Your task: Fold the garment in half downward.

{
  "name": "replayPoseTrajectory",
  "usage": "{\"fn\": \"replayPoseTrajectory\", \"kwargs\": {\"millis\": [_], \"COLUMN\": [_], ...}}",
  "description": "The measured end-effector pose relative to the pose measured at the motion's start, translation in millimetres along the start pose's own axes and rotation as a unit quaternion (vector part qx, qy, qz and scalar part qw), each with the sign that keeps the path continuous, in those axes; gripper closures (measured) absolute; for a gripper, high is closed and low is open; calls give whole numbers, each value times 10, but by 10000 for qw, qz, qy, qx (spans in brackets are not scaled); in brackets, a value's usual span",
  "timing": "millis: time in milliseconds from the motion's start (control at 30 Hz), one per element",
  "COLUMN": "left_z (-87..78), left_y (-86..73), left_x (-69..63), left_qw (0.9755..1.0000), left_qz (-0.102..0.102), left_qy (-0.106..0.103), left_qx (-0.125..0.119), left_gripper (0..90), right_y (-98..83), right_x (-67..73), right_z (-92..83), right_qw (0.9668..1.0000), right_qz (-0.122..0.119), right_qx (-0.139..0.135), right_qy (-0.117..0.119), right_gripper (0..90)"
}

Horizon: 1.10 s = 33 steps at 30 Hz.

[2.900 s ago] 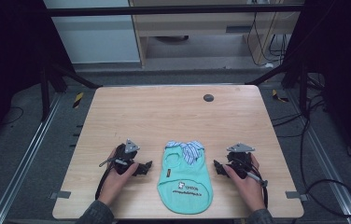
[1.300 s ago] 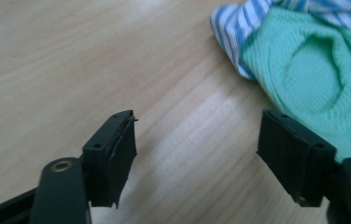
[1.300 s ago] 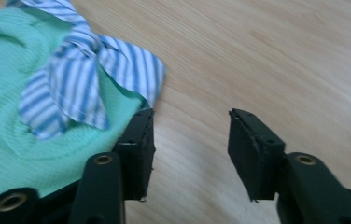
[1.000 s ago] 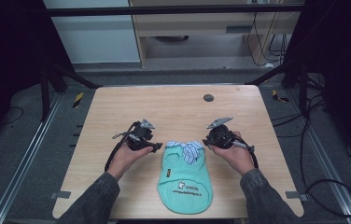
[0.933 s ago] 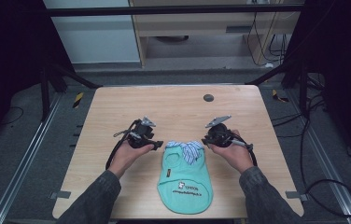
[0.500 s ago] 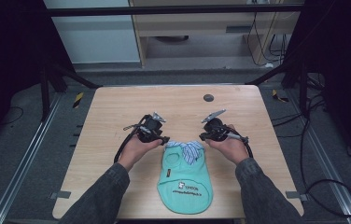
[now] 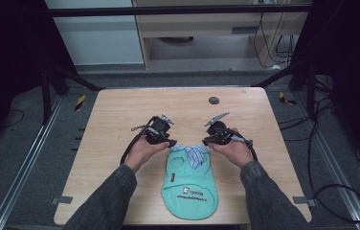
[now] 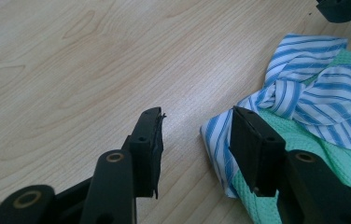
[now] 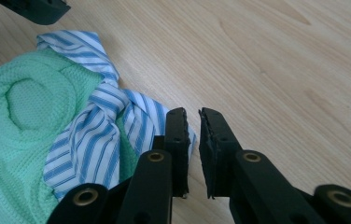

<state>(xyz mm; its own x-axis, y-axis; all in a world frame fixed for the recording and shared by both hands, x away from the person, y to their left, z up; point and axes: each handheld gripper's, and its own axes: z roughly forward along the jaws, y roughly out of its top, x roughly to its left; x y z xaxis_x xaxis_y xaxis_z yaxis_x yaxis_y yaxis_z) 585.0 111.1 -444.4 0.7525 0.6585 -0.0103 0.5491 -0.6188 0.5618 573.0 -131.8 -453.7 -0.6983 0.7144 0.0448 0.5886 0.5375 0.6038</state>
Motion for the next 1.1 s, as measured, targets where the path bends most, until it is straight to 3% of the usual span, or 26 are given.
{"fn": "replayPoseTrajectory", "kwargs": {"millis": [533,800,900,1100], "left_z": [238,322,317,320], "left_y": [-46,-106,-117,-126], "left_x": [3,-13,-36,-91], "left_qw": [9995,9994,9995,9991], "left_qz": [-35,-40,-17,76], "left_qy": [61,-66,-114,-354], "left_qx": [294,323,289,205], "left_gripper": [488,503,548,794], "right_y": [-62,-83,-80,-63], "right_x": [70,88,103,122], "right_z": [215,278,279,281], "right_qw": [9995,9992,9991,9987], "right_qz": [-42,-66,-141,-177], "right_qx": [299,381,393,466], "right_qy": [88,52,7,108], "right_gripper": [709,695,706,808]}}
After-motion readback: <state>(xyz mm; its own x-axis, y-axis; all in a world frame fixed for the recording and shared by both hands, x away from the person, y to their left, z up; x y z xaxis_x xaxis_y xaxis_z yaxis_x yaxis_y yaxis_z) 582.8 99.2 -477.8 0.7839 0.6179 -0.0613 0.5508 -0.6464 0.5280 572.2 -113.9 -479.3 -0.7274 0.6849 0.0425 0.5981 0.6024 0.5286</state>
